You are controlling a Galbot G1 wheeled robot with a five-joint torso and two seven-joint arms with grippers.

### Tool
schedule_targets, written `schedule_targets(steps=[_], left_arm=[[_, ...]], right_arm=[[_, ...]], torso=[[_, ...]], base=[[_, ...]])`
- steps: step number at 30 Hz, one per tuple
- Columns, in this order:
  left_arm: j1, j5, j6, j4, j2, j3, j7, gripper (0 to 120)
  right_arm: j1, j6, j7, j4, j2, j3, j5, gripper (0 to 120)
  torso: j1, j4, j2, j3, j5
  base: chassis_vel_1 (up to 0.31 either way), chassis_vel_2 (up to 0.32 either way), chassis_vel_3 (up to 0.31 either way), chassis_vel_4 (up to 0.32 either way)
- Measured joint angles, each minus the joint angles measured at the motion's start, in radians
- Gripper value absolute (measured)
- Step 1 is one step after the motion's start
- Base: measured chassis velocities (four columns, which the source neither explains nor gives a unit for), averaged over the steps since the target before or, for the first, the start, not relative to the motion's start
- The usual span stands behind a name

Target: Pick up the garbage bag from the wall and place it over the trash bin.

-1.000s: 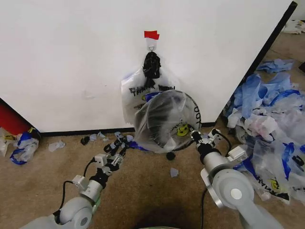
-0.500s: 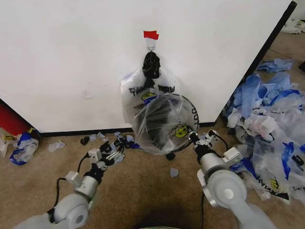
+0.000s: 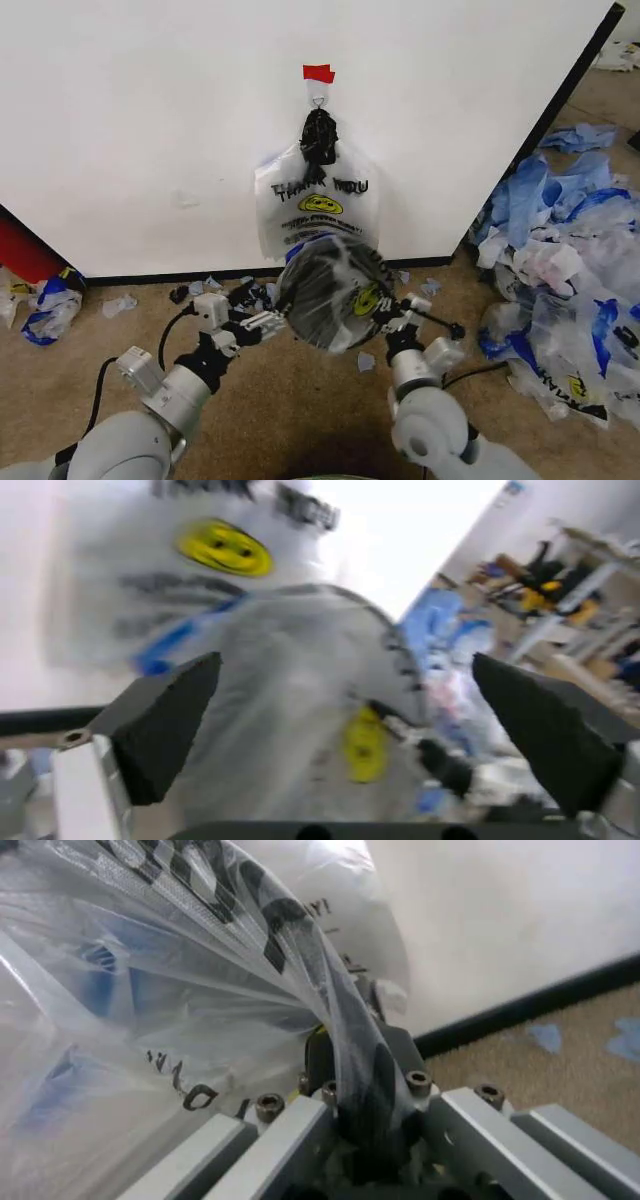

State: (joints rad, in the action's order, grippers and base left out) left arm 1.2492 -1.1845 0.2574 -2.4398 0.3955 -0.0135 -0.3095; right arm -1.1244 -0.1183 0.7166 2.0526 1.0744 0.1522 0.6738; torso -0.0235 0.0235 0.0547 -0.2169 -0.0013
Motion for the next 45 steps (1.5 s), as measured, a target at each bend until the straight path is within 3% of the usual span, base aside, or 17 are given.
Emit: schedule_targets(steps=[7, 12, 17, 26, 45], left_arm=[[-0.016, -0.054, -0.016, -0.004, 0.019, 0.038, 0.027, 68], [-0.042, -0.057, -0.021, 0.034, 0.052, 0.069, 0.028, 52], [-0.237, -0.043, -0.006, 0.185, 0.167, 0.238, -0.014, 32], [-0.379, -0.025, -0.001, 0.328, 0.239, 0.4, -0.09, 0], [-0.595, -0.054, -0.002, 0.476, 0.382, 0.537, -0.262, 0]], right_arm=[[0.036, -0.002, 0.026, -0.092, 0.037, 0.061, -0.236, 0], [0.066, 0.004, 0.043, -0.118, 0.062, 0.085, -0.254, 0], [0.096, -0.008, 0.028, -0.146, 0.092, 0.094, -0.288, 0], [0.095, -0.008, 0.013, -0.14, 0.1, 0.096, -0.338, 0], [0.065, -0.016, 0.003, -0.123, 0.087, 0.086, -0.393, 0]], torso=[[0.0, 0.0, 0.0, 0.0, -0.0001], [0.0, -0.0001, 0.0, 0.0, 0.0004], [0.0, 0.0005, 0.0, 0.0, -0.0005], [0.0, -0.0001, 0.0, 0.0, 0.0003], [0.0, 0.0, 0.0, 0.0, 0.0]], base=[[0.0, 0.0, 0.0, 0.0], [0.0, 0.0, 0.0, 0.0], [0.0, 0.0, 0.0, 0.0], [0.0, 0.0, 0.0, 0.0], [0.0, 0.0, 0.0, 0.0]])
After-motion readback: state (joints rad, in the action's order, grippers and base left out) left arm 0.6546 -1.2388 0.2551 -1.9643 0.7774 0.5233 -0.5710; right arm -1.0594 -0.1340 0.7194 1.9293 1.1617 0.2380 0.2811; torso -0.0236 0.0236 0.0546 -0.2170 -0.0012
